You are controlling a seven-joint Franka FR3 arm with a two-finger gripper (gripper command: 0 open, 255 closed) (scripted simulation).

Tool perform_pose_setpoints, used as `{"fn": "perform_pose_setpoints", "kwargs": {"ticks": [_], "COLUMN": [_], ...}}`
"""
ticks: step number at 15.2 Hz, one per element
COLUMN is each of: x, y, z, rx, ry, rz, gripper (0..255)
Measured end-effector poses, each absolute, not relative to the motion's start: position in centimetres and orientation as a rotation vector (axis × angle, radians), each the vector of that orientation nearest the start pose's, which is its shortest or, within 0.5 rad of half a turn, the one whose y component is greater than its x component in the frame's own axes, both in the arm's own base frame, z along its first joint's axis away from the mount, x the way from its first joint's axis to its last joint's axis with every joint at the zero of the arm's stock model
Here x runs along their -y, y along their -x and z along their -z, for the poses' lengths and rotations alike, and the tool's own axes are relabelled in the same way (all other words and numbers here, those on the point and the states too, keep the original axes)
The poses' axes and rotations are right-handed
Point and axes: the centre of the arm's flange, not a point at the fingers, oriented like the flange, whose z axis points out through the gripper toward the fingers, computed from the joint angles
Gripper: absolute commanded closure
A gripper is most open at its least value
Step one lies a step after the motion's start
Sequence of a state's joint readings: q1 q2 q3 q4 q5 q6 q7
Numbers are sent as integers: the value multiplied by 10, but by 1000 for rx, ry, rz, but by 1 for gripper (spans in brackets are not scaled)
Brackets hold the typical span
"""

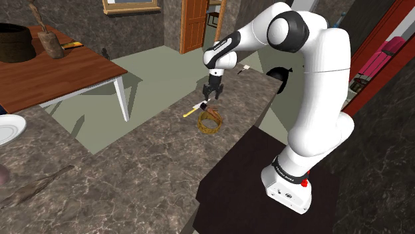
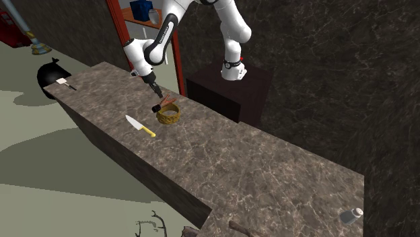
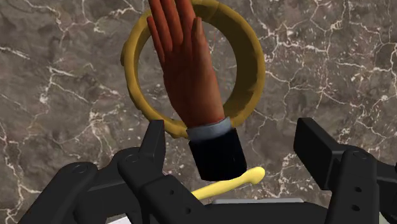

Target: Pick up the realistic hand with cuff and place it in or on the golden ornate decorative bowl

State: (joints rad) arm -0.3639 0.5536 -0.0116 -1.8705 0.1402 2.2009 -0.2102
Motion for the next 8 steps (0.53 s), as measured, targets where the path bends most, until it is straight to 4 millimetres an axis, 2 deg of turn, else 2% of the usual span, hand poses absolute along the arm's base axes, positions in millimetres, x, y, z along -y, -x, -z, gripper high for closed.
{"fn": "perform_pose_setpoints", "kwargs": {"ticks": [4,8], "x": [221,228], "y": [-573,-579], "z": [-205,-242], "rx": [-385,-385], "ry": [2947,2947], "rz": [-276,-274], "gripper": [0,0]}}
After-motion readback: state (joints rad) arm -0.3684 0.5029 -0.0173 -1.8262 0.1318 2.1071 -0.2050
